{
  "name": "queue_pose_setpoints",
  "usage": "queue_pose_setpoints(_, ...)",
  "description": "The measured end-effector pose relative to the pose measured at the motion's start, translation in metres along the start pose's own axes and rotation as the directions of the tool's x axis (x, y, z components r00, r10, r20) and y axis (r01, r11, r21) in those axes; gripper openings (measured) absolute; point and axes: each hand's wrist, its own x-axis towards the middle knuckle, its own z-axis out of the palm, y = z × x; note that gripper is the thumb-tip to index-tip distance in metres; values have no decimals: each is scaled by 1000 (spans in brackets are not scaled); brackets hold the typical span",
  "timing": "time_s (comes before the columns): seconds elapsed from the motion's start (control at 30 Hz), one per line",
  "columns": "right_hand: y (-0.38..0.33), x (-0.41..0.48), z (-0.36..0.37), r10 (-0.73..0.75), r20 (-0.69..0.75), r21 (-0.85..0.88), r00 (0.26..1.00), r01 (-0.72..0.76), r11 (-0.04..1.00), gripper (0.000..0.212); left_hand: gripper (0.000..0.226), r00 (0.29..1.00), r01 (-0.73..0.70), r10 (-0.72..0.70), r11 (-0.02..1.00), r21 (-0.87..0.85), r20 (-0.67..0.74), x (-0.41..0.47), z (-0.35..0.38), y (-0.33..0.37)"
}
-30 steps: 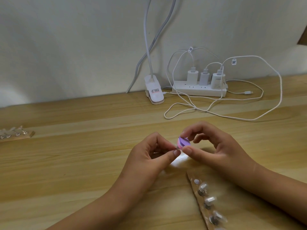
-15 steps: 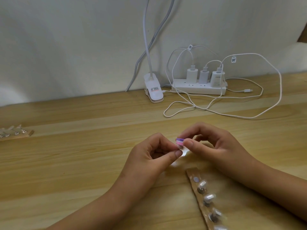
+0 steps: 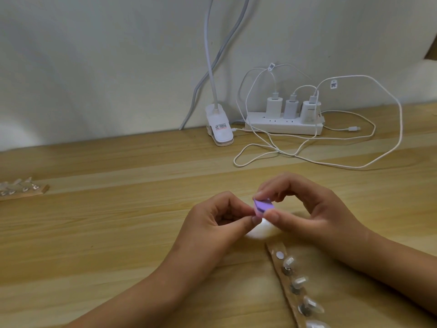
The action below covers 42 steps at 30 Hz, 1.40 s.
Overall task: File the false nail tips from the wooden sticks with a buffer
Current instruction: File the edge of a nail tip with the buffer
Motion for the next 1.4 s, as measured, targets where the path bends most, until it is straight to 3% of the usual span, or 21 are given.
queue_pose_setpoints(0.07, -1, 0, 1, -10, 6, -14, 1000, 10, 1000, 24, 15, 1000, 1, -1, 1000, 1, 4, 0, 0, 0)
queue_pose_setpoints(0.17, 0, 1, 1, 118, -3, 76, 993, -117, 990, 28, 16, 1000, 2, -2, 1000, -14, -3, 1, 0, 0)
queue_pose_setpoints(0.37, -1, 2, -1, 103, 19, 116, 995, -104, 988, 22, 18, 1000, -2, 2, 1000, -22, -10, 1, 0, 0)
queue_pose_setpoints(0.5, 1, -1, 0, -69, -15, -34, 998, 68, 997, 24, 14, 1000, 4, -4, 1000, -22, -8, 1, 0, 1)
queue_pose_setpoints(0.6, 2, 0, -1, -44, -56, -38, 997, 41, 998, 27, 15, 1000, 16, -17, 999, -33, -18, 1, -1, -1)
queue_pose_setpoints(0.73, 2, -1, 2, -177, -38, -104, 983, 172, 980, 30, 14, 1000, 14, -14, 997, -72, -5, 1, -1, 1)
queue_pose_setpoints(0.83, 1, 1, 2, -140, -77, -105, 987, 132, 986, 31, 8, 1000, 22, -23, 996, -90, -7, 2, -1, 0)
queue_pose_setpoints(0.93, 1, 0, 3, -225, -44, -173, 973, 215, 961, 32, 11, 1000, 9, -9, 995, -103, -1, 2, -1, 0)
queue_pose_setpoints(1.03, 0, 1, 2, -179, -81, -157, 980, 165, 974, 31, 10, 1000, 17, -19, 995, -100, -14, 2, 0, 0)
queue_pose_setpoints(1.17, 1, 0, 3, -238, -20, -178, 971, 230, 957, 31, 13, 1000, 12, -13, 994, -108, -10, 3, -1, -1)
queue_pose_setpoints(1.27, 1, 1, 2, -182, -69, -161, 981, 169, 972, 31, 14, 1000, 10, -13, 990, -142, -22, 2, 0, 1)
queue_pose_setpoints(1.4, 2, 1, 3, -240, -23, -177, 970, 232, 956, 30, 13, 1000, 12, -14, 992, -128, -16, 2, 0, 0)
